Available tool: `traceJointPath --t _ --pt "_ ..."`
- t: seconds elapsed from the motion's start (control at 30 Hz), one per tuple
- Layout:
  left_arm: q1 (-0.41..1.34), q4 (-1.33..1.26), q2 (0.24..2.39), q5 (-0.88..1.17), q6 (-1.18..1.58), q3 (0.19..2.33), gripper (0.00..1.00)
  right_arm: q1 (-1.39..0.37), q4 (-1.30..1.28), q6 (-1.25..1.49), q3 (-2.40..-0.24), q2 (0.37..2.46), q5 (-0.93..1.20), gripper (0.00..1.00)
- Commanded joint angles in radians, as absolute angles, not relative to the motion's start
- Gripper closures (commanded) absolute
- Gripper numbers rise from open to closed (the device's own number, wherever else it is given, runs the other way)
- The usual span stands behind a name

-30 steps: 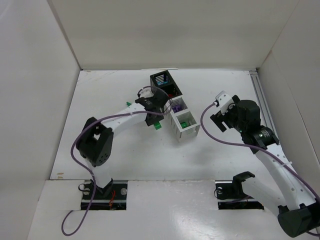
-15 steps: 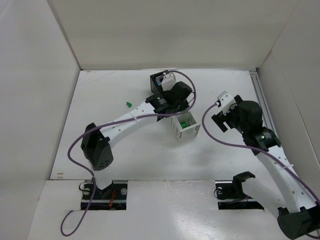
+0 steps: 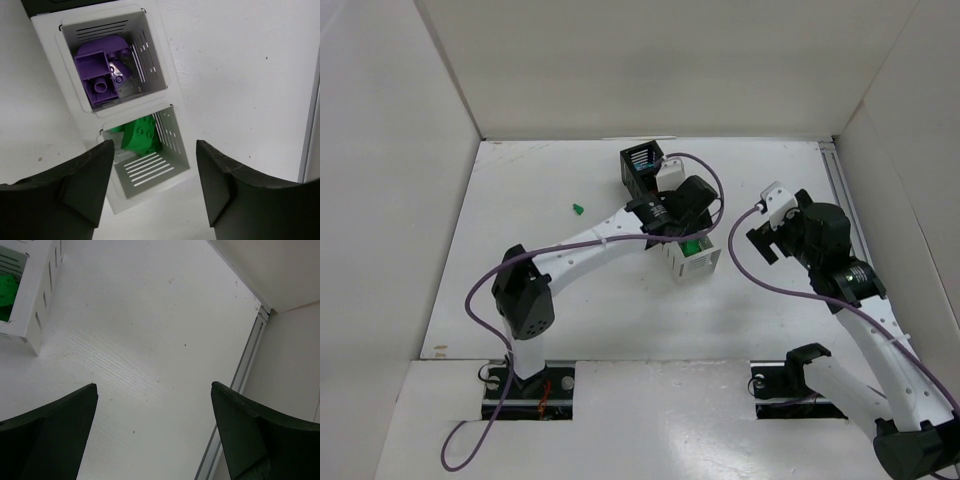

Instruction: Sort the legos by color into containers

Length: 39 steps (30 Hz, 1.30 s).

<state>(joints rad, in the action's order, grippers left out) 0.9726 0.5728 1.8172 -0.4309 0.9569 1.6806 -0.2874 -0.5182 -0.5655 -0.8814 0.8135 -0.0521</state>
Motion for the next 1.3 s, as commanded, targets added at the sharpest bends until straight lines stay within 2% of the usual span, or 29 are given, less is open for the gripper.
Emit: traceJointPath --t 0.0,0.13,0.17,0.2,0.23,0.3,0.33,0.47,0.57,0.73,0.87,1.07,1.27 --pt "0.974 0.572 1.711 -0.472 0.954 1.664 0.36 -0.281 -0.499 -0.566 -0.89 0.811 -0.022 0.01" --pt "0.974 0.629 1.672 -0.515 0.994 1.645 0.34 -0.281 -0.453 -0.613 -0.9 0.831 0.075 0.01" --pt "0.974 0.661 1.639 -0.555 1.008 1.625 0.31 -0.281 -0.44 -0.632 -0.914 0.85 0.156 0.01" --pt "0.974 0.67 1.616 -0.575 1.02 1.603 0.28 -0.281 -0.431 -0.649 -0.926 0.868 0.19 0.01" --pt "0.974 0.682 1.591 -0.589 1.052 1.545 0.14 -0.3 -0.419 -0.679 -0.957 0.915 0.216 0.01" --pt "0.934 0.733 1.504 -0.589 1.098 1.475 0.03 -0.348 -0.419 -0.71 -0.997 0.972 0.259 0.01" --pt "0.898 0.753 1.471 -0.589 1.129 1.433 0.0 -0.414 -0.393 -0.722 -1.014 1.0 0.274 0.01" --pt "0.827 0.827 1.275 -0.601 1.282 1.154 0.0 -0.605 -0.344 -0.785 -1.168 1.177 0.295 0.01" --pt "0.778 0.87 1.102 -0.58 1.39 1.03 0.0 -0.705 -0.331 -0.785 -1.28 1.306 0.275 0.01" --pt "0.759 0.919 0.869 -0.542 1.517 0.835 0.0 -0.805 -0.341 -0.692 -1.576 1.677 0.189 0.01" --pt "0.759 0.972 0.73 -0.531 1.58 0.789 0.0 -0.825 -0.341 -0.588 -1.839 1.974 0.189 0.04" --pt "0.759 1.034 0.699 -0.531 1.603 0.788 0.0 -0.836 -0.321 -0.424 -2.243 2.372 0.187 0.09" --pt "0.759 1.068 0.699 -0.541 1.603 0.807 0.0 -0.845 -0.244 -0.334 -2.466 2.594 0.089 0.09"
